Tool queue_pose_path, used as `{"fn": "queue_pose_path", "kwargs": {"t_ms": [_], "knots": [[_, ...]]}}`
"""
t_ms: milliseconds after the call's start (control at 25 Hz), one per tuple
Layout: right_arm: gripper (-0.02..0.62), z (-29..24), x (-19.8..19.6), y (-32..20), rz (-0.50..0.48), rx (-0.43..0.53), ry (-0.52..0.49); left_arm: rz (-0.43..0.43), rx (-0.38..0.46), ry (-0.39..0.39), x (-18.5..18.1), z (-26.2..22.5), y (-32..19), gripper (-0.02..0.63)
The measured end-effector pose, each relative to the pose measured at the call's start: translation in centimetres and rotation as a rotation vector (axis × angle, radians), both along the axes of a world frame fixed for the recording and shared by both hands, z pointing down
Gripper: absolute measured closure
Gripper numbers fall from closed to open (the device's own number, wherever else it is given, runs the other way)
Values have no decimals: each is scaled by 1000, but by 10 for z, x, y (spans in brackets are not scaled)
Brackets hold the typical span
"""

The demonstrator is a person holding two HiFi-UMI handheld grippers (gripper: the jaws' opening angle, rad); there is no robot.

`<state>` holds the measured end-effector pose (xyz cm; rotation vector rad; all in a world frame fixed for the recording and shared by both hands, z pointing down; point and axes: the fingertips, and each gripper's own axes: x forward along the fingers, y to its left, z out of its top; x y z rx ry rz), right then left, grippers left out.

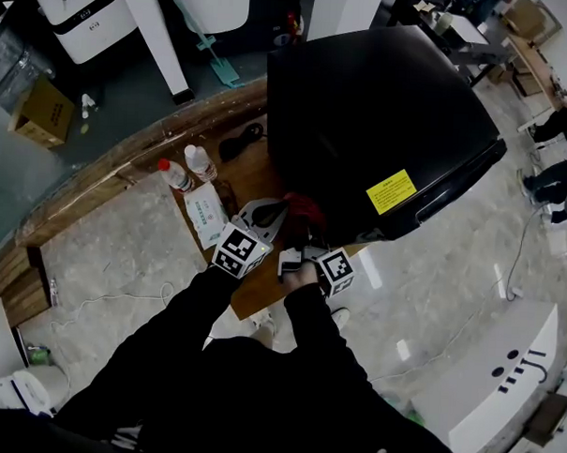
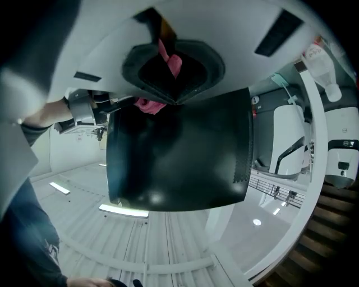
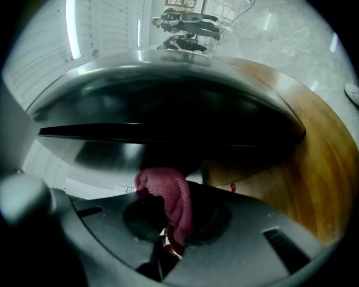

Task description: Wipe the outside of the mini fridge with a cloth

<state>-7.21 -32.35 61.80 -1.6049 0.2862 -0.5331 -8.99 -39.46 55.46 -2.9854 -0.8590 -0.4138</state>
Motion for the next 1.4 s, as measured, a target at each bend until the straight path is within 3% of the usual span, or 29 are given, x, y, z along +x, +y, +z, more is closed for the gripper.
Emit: {"fn": "queue_pose_path", "kwargs": {"t_ms": [400,760,1000,1400], "knots": [[555,85,4,-2,7,-85,-121,19,52,-127,8,68,0,601],[557,116,0,-7,-4,-131,-152,-16,32,-128,10,68,-18,600],[557,41,-8,-45,-140,-117,13,-100,15,-60,14,27,-54,601],[557,-124,16,-117,-267,-52,285,-222,-25,179,41,-107,-138,600]]}}
